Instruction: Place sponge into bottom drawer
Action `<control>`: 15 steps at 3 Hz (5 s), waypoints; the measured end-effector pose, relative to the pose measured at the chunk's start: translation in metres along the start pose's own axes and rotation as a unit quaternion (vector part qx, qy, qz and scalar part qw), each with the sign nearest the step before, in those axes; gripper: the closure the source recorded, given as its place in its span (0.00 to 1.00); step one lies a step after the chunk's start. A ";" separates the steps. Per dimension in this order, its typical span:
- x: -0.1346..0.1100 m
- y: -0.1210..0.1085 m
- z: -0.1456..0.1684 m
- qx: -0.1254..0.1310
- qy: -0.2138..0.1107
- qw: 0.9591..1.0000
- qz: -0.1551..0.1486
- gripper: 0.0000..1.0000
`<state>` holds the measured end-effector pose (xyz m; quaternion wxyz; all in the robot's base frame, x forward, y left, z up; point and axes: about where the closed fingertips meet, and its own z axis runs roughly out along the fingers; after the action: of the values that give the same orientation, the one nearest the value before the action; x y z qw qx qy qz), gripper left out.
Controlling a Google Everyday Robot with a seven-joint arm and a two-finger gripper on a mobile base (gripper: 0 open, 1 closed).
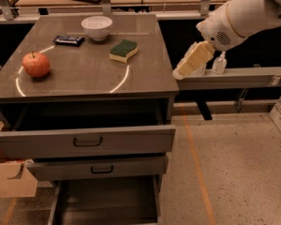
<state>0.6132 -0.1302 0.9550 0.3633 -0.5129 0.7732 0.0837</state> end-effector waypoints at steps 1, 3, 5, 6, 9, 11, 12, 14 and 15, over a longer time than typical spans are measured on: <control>0.000 -0.005 0.011 0.012 -0.003 1.000 0.009 0.00; -0.028 -0.039 0.088 0.005 -0.059 0.998 0.035 0.00; -0.063 -0.056 0.176 -0.009 -0.105 0.994 0.018 0.00; -0.086 -0.062 0.202 -0.007 -0.128 0.992 0.012 0.00; -0.111 -0.071 0.262 -0.027 -0.112 0.992 0.051 0.00; -0.105 -0.071 0.286 -0.039 -0.089 0.994 0.059 0.47; -0.105 -0.071 0.285 -0.040 -0.090 0.993 0.058 0.71; -0.099 -0.057 0.240 -0.057 -0.098 0.993 0.040 1.00; -0.092 -0.022 0.151 -0.090 -0.125 0.988 0.000 1.00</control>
Offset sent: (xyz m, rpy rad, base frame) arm 0.1119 0.0364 -0.0405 0.1842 -0.0568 -0.1043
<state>0.7236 0.0029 0.9112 0.4097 -0.5291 0.7111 0.2159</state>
